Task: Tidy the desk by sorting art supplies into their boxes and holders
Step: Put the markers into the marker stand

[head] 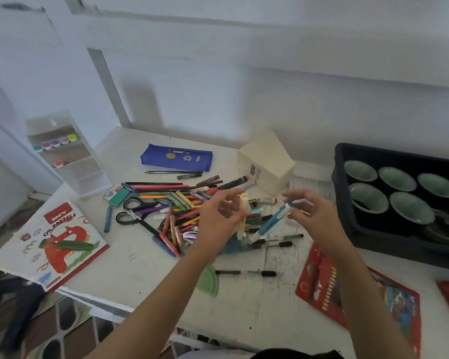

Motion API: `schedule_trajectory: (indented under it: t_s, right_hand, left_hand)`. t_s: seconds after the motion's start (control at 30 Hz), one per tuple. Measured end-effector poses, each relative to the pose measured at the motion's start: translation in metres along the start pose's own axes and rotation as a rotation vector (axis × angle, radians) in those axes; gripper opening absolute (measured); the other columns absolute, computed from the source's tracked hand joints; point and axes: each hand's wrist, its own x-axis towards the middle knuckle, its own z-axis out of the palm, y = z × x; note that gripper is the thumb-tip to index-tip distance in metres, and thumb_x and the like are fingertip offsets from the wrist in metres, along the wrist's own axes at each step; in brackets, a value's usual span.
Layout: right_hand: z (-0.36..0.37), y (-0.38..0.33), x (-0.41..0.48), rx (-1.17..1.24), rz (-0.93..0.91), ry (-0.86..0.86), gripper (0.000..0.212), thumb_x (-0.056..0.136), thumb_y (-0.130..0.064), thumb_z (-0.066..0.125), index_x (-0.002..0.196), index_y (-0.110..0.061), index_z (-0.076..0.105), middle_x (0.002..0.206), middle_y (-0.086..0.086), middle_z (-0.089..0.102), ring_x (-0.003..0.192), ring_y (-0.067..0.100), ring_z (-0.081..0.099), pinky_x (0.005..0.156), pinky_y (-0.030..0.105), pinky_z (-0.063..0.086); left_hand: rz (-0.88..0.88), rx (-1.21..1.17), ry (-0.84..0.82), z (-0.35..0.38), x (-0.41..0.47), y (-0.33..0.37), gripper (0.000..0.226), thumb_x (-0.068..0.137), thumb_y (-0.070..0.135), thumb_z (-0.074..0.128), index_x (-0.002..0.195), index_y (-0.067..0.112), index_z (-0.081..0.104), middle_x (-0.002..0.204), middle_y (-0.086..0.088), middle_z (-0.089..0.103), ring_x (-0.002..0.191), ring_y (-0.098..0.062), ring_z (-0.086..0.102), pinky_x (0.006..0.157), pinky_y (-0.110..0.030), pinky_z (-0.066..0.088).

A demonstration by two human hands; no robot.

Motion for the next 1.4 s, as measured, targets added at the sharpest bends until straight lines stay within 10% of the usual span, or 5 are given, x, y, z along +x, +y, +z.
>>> schedule_trajectory:
  t_s: [0.77,1.03,1.4]
  right_hand:
    - [0.255,-0.113,0.073,0.0,-0.742,-0.19,0.029,0.078,0.012,0.063,0.101,-0.003,0.071,0.108,0.005,0.066,0.097,0.006,0.062,0.081,0.012,0.051]
    - [0.321,-0.127,0.088,-0.339,-1.17,0.011,0.027,0.075,0.017,0.065,0.101,0.01,0.067,0.103,0.02,0.067,0.093,0.031,0.065,0.088,0.029,0.051]
    - [0.374,-0.121,0.106,-0.487,-1.059,-0.108,0.033,0.072,0.014,0.068,0.104,0.007,0.066,0.103,0.019,0.068,0.094,0.028,0.065,0.089,0.028,0.05]
  left_hand:
    - [0.169,0.25,0.793,-0.236,0.028,-0.039,0.021,0.08,-0.002,0.07,0.094,0.012,0.07,0.099,0.001,0.068,0.091,-0.008,0.061,0.077,-0.024,0.052]
    - [0.28,0.443,0.783,-0.294,0.056,-0.06,0.022,0.078,-0.001,0.073,0.095,0.012,0.072,0.096,0.007,0.066,0.085,-0.013,0.057,0.074,-0.009,0.041]
    - [0.371,0.487,0.559,-0.316,0.075,-0.084,0.022,0.079,0.007,0.074,0.099,0.017,0.074,0.099,0.008,0.072,0.079,-0.008,0.065,0.062,-0.02,0.052]
